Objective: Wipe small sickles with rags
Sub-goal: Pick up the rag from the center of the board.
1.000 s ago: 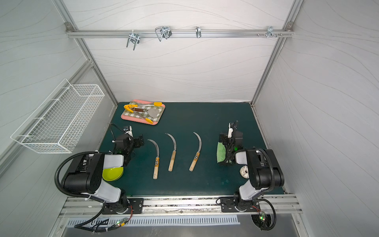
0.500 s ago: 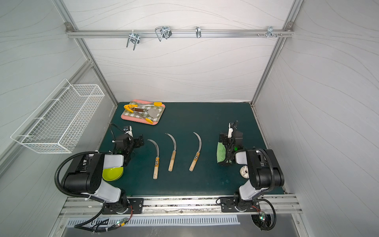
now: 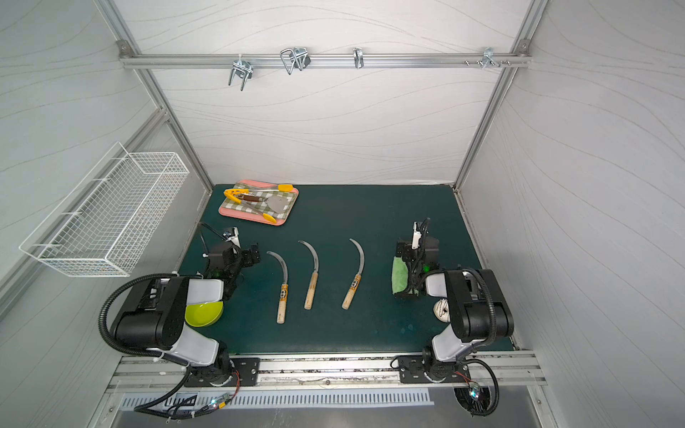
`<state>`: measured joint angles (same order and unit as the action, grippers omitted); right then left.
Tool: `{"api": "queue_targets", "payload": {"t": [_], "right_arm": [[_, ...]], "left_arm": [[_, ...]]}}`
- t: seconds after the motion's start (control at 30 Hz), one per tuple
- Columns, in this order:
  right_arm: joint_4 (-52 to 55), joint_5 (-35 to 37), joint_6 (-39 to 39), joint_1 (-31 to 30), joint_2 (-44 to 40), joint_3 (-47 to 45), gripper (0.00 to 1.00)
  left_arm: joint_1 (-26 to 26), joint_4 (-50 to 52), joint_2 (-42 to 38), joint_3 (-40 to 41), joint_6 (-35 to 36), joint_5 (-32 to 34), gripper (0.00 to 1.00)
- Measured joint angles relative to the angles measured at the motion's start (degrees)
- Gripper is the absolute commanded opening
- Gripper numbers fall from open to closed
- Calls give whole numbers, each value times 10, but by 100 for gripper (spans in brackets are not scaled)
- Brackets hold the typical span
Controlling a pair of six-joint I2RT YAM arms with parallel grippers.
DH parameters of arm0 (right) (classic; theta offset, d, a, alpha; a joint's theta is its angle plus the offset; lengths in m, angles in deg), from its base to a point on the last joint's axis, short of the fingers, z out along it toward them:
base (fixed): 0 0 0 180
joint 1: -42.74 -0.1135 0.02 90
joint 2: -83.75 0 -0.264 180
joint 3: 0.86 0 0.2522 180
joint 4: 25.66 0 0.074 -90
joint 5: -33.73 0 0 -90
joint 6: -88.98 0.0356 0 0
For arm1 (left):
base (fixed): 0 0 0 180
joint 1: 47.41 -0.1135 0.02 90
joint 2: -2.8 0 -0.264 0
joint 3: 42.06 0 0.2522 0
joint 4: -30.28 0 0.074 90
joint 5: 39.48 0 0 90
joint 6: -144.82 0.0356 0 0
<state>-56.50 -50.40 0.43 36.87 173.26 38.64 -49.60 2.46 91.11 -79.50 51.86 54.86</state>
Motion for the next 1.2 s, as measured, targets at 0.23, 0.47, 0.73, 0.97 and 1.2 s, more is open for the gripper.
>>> {"api": "queue_targets", "payload": {"t": [0.23,0.47,0.73,0.97,1.2], "right_arm": [[116,45,12,0,-13,50,99],[395,157,107,0,-30,277,99],[657,143,160,-17,-153,310,99],[825,113,172,-93,-163,381,99],[912,53,172,-90,-108,380,99]], "left_arm": [[1,207,-11,-118,-34,66,100],[0,448,-19,-323,-162,127,100],[18,536,-56,-247,-231,-21,100],[181,591,-158,-255,-233,28,100],[326,606,-238,-218,-264,93,100]]}}
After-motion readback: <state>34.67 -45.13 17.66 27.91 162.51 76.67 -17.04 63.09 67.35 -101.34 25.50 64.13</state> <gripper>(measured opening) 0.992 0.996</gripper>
